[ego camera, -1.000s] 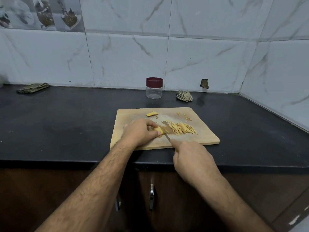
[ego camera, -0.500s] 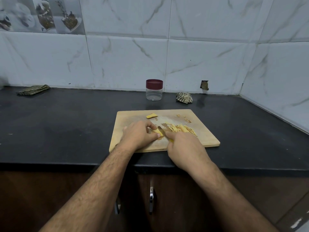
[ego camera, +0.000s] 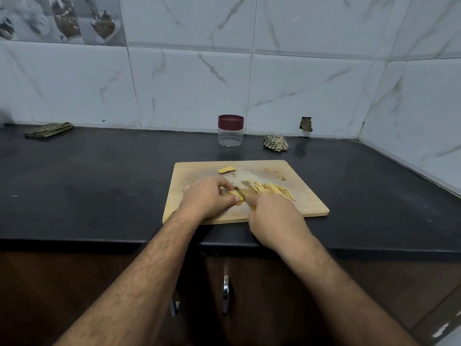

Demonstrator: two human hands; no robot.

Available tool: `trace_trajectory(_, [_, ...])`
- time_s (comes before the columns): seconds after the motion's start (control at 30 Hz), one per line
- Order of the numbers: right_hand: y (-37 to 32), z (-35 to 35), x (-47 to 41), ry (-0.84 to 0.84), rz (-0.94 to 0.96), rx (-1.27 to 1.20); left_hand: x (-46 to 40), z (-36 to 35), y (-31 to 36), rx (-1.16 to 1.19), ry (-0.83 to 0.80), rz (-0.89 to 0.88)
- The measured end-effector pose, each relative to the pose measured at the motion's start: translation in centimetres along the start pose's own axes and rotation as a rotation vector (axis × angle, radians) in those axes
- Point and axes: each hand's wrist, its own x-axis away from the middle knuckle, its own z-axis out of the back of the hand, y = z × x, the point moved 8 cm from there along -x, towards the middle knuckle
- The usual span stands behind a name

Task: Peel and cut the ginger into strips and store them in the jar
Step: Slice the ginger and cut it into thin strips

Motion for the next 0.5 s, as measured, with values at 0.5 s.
trace_trajectory(0.5, [2.0, 0.3, 2.1, 0.068, -0.047, -0.024, -0.1, 0.1, 0.1, 0.061, -0.04, 0.049])
